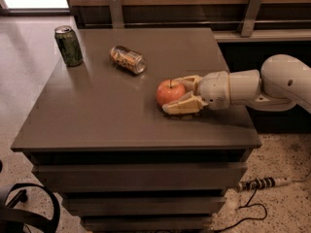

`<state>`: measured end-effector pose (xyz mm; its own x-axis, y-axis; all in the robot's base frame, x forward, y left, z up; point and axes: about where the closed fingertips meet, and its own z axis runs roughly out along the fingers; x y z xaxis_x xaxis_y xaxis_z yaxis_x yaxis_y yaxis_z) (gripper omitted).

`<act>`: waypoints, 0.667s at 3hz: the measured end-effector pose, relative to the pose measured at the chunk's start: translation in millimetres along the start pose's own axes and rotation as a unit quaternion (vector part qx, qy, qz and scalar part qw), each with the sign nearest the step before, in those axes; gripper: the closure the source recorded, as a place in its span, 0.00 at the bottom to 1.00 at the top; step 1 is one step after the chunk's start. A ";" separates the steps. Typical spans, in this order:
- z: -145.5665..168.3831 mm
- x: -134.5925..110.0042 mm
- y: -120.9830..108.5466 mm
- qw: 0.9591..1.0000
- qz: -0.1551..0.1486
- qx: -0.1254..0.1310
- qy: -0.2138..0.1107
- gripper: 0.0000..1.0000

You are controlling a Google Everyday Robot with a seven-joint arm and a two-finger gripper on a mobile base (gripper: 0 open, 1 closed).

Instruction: Move apple near green can

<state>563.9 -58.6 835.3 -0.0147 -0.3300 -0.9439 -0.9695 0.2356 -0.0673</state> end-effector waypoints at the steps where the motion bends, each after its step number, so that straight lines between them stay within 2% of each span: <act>1: 8.6 -20.0 -0.4 1.000 -0.017 -0.005 0.013 1.00; 2: 27.0 -52.8 0.8 1.000 -0.022 -0.001 0.016 1.00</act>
Offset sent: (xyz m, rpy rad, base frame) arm 0.0146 0.0687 0.0702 -0.0518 -0.0430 -0.0157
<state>570.5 -16.3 876.4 0.0197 -0.3697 -0.9289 -0.9697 0.2191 -0.1078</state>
